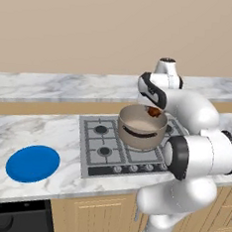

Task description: Retrieve the frozen meat and place it in the pot on a burner. Then turn the burner on.

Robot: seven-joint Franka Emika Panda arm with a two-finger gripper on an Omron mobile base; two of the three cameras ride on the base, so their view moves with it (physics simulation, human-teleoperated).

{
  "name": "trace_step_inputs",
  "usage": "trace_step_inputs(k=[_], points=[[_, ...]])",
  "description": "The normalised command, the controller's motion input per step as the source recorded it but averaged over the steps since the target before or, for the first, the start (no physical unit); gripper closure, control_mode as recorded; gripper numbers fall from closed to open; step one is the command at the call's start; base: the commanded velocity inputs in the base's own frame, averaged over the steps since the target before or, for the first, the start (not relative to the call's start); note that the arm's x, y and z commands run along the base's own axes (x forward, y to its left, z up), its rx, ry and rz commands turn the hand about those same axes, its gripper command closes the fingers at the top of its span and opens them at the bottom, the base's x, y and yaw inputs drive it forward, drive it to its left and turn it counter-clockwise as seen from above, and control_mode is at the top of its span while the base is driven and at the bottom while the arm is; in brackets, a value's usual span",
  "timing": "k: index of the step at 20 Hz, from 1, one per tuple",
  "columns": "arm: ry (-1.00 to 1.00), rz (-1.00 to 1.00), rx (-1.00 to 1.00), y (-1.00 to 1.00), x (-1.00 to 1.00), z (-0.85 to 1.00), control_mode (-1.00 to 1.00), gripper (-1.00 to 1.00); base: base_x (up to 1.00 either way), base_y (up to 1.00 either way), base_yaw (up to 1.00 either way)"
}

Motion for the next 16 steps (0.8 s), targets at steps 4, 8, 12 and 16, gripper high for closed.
trace_step_inputs(k=[4, 8, 12, 16], points=[[0.0, 0.18, 0.0, 0.07, 0.1, -0.19, -1.0, 1.0, 0.0, 0.0, 0.0], [0.0, 0.13, 0.0, 0.12, 0.07, -0.22, -1.0, 1.0, 0.0, 0.0, 0.0], [0.0, 0.09, 0.0, 0.1, 0.0, -0.17, -1.0, 1.0, 0.0, 0.0, 0.0], [0.0, 0.04, 0.0, 0.01, 0.0, -0.27, -1.0, 1.0, 0.0, 0.0, 0.0]])
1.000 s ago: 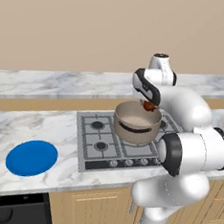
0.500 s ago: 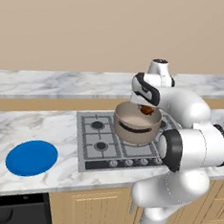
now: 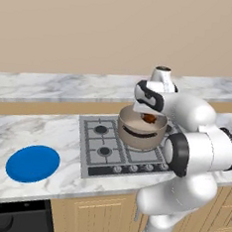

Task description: Retrieve the frozen meat and place it in the pot on a burner. Then turn the burner on.

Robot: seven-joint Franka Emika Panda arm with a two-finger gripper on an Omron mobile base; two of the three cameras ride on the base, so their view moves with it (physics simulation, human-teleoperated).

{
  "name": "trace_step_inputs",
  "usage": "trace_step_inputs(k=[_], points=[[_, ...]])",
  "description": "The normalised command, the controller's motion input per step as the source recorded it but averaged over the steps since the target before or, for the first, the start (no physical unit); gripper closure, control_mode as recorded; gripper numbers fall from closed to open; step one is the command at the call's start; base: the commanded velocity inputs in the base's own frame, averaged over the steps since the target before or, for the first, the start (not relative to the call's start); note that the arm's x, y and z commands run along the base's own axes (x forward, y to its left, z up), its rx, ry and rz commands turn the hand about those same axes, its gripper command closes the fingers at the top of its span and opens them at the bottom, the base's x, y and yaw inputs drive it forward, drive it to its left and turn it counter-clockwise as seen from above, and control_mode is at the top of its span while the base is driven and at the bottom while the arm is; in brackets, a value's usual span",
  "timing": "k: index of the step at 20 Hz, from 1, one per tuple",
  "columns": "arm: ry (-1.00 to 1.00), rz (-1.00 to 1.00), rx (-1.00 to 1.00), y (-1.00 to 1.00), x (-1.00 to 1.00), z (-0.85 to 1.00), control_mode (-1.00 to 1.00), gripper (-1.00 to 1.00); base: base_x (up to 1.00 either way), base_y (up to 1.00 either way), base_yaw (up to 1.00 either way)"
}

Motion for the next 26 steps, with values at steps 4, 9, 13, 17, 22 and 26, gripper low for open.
trace_step_inputs(k=[4, 9, 13, 17, 22, 26], points=[[0.0, 0.0, 0.0, 0.0, 0.0, -0.21, -1.0, 1.0, 0.0, 0.0, 0.0], [0.0, 0.01, 0.0, 0.02, 0.0, -0.23, -1.0, 1.0, 0.0, 0.0, 0.0], [0.0, 0.02, 0.0, 0.01, 0.0, -0.02, -1.0, 1.0, 0.0, 0.0, 0.0], [0.0, 0.02, 0.0, 0.01, 0.0, -0.06, -1.0, -1.0, 0.0, 0.0, 0.0], [0.0, 0.01, 0.0, 0.0, 0.0, -0.02, -1.0, -1.0, 0.0, 0.0, 0.0], [0.0, 0.01, 0.0, 0.0, 0.0, 0.0, -1.0, -1.0, 0.0, 0.0, 0.0]])
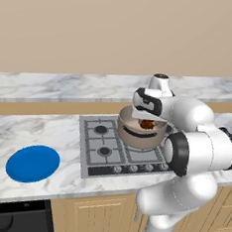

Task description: Retrieve the frozen meat and place it in the pot on a burner. Then turn the burner on.

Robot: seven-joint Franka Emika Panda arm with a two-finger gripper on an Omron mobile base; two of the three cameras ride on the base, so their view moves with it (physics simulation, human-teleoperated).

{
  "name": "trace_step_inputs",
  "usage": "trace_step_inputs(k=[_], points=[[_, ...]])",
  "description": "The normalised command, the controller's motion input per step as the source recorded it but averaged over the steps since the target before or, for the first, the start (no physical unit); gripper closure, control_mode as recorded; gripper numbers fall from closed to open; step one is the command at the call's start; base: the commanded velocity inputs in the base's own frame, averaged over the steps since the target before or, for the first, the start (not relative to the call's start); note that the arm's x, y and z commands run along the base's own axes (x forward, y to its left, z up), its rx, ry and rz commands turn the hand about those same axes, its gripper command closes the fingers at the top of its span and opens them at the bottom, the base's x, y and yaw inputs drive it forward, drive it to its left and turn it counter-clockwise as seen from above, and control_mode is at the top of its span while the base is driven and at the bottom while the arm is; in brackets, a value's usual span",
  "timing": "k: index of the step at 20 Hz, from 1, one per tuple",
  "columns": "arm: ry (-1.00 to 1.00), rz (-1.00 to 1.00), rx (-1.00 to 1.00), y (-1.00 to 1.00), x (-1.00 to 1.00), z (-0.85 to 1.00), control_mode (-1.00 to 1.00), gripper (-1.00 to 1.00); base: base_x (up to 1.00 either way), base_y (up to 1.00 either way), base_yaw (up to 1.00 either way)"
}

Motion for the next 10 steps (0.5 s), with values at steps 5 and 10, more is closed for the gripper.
trace_step_inputs(k=[5, 10], points=[[0.0, 0.01, 0.0, 0.0, 0.0, 0.0, -1.0, -1.0, 0.0, 0.0, 0.0], [0.0, 0.0, 0.0, 0.03, 0.0, 0.07, -1.0, -1.0, 0.0, 0.0, 0.0]])
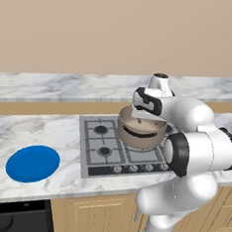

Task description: Retrieve the frozen meat and place it in the pot on a burner. Then turn the burner on.

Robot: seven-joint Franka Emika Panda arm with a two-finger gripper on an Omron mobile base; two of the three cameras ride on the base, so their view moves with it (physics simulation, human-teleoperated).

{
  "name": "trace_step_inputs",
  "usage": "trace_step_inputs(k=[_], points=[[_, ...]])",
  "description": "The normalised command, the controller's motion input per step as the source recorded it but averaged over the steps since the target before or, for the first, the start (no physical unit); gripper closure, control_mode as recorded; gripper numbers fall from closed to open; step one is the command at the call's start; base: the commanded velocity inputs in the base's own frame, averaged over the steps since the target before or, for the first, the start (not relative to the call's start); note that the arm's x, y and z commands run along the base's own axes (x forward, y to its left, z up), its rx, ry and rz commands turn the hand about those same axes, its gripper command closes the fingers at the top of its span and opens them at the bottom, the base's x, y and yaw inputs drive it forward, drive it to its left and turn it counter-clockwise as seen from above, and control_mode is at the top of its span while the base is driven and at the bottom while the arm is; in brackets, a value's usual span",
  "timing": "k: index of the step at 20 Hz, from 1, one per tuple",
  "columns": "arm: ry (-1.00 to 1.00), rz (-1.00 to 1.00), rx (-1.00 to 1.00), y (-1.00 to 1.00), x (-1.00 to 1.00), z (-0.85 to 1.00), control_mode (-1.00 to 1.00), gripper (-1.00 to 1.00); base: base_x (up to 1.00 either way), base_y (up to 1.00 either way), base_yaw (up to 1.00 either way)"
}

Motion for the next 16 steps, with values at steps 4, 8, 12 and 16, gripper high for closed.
trace_step_inputs(k=[4, 8, 12, 16], points=[[0.0, 0.0, 0.0, 0.0, 0.0, 0.23, -1.0, -1.0, 0.0, 0.0, 0.0], [-0.02, 0.0, -0.01, 0.04, -0.26, 0.45, -1.0, -1.0, 0.0, 0.0, 0.0], [-0.05, 0.0, -0.02, 0.11, -0.62, 0.34, -1.0, -1.0, 0.0, 0.0, 0.0], [-0.08, 0.01, -0.02, 0.06, -0.94, 0.1, -1.0, -1.0, 0.0, 0.0, 0.0]])
